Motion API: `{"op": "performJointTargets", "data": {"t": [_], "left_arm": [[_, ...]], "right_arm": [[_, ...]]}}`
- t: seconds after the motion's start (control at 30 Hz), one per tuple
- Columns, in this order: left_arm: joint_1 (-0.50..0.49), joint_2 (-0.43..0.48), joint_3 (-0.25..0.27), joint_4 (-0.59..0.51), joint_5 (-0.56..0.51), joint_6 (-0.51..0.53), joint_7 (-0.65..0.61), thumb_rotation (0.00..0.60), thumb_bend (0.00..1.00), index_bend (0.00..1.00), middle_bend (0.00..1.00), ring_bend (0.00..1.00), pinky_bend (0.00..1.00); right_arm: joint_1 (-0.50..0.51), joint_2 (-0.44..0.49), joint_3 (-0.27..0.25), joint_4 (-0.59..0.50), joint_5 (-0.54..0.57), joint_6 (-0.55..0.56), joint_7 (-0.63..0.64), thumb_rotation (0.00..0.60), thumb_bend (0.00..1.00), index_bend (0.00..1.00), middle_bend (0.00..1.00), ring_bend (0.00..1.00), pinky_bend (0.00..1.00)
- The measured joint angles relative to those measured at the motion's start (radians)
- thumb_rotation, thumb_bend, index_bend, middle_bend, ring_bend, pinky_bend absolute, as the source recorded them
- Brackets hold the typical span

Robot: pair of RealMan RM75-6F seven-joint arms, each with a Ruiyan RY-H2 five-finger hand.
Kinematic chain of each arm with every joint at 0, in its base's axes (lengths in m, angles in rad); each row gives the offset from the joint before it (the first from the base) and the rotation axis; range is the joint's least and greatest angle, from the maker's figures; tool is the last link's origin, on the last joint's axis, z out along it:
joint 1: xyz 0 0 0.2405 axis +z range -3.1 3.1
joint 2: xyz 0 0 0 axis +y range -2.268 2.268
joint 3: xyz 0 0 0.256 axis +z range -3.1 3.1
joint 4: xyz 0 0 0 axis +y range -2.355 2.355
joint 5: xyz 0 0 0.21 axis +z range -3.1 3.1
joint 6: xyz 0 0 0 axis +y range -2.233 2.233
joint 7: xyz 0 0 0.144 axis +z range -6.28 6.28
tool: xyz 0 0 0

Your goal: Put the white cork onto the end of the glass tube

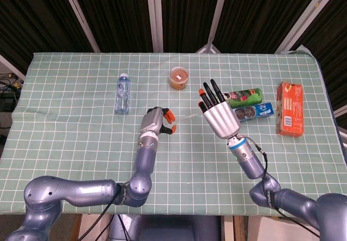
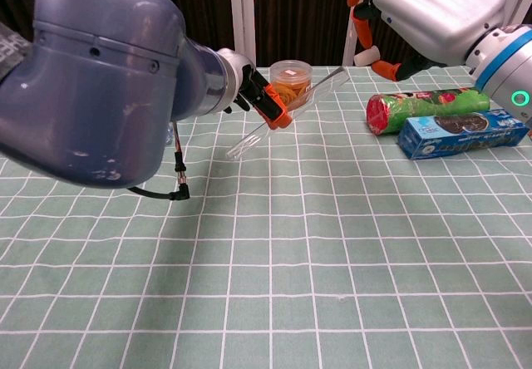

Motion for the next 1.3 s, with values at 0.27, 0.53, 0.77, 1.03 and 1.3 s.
{"op": "performJointTargets", "data": {"t": [0.27,0.53,0.77,1.03,1.3], "left_arm": [[-0.003,-0.005,0.0,-0.007,-0.005,0.006,-0.003,0.6,0.62,0.58,0.47,0.12,0.0],[-0.002,-0.011,0.001,-0.014,0.002,0.015,-0.015,0.6,0.62,0.58,0.47,0.12,0.0],[0.0,-0.011,0.0,-0.012,0.006,0.018,-0.02,0.6,0.62,0.58,0.47,0.12,0.0],[0.004,-0.008,-0.001,-0.014,0.01,0.022,-0.024,0.6,0.62,0.58,0.47,0.12,0.0],[0.005,-0.011,-0.005,-0.012,0.013,0.016,-0.033,0.6,0.62,0.58,0.47,0.12,0.0]], "right_arm": [[0.0,-0.009,-0.003,0.006,0.004,0.004,0.002,0.6,0.37,0.66,0.26,0.11,0.0],[-0.003,-0.007,-0.006,0.006,0.008,0.007,0.003,0.6,0.37,0.66,0.26,0.11,0.0],[-0.006,-0.007,-0.012,0.006,0.007,0.008,0.004,0.6,0.37,0.66,0.26,0.11,0.0],[-0.007,-0.009,-0.015,0.005,0.007,0.009,0.002,0.6,0.37,0.66,0.26,0.11,0.0],[-0.008,-0.012,-0.018,-0.001,0.009,0.008,-0.005,0.6,0.37,0.66,0.26,0.11,0.0]]}}
